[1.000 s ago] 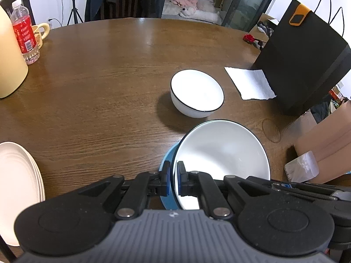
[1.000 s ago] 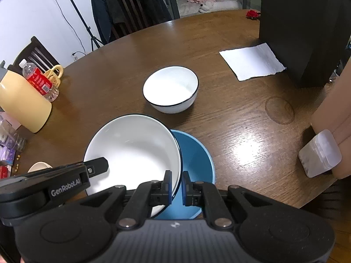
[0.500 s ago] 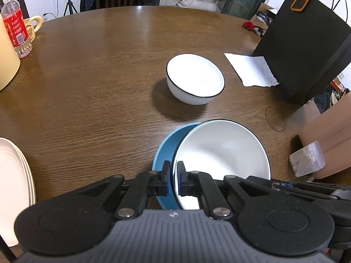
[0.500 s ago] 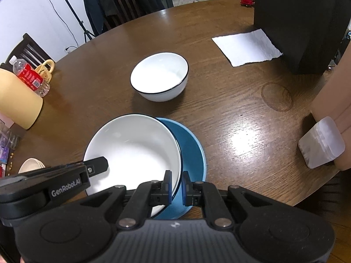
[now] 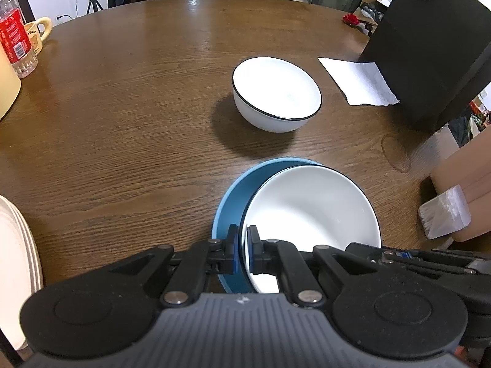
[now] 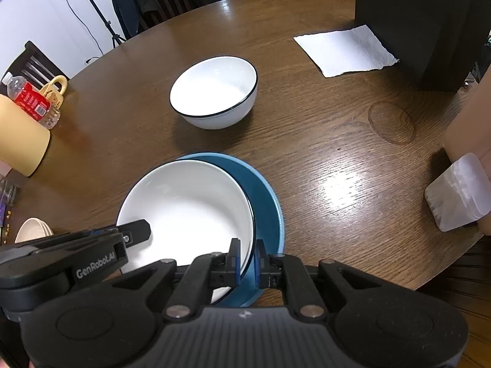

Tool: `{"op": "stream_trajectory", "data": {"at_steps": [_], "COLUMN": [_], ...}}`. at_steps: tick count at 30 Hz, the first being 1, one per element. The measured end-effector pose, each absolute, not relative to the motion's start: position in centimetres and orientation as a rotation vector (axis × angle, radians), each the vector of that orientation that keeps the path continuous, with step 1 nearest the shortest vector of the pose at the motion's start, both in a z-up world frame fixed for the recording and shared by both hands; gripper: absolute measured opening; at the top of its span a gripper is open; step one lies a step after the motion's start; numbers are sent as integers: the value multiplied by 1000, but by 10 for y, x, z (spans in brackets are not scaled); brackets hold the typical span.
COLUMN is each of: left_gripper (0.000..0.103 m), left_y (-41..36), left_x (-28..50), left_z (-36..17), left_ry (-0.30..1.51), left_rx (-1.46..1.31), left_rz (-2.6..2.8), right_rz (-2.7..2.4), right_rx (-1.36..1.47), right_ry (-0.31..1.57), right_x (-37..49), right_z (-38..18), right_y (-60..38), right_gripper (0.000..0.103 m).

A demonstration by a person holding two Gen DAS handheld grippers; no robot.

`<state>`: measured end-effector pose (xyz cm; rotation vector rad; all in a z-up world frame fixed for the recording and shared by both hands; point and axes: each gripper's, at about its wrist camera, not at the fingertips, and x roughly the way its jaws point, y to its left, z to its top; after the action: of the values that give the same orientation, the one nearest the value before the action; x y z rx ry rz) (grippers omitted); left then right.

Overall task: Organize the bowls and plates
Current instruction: 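Lower the white bowl into the blue bowl with both grippers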

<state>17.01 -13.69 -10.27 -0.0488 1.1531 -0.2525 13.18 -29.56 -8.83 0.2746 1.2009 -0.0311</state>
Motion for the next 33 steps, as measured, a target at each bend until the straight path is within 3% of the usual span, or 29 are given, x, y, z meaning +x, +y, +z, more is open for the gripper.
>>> {"op": "stream_trajectory", "data": {"at_steps": [33], "left_gripper": [7], "left_y": [-151], "left_x": [183], "left_z": [-124], "left_ry": [1187], "left_rx": [53], "left_rz": [-253], "right_rz": [-21], "right_rx": [211], "right_ry": [1235], "right_x": [146], "right_z": [-109], "right_y": [-291], "right_gripper": [9]}}
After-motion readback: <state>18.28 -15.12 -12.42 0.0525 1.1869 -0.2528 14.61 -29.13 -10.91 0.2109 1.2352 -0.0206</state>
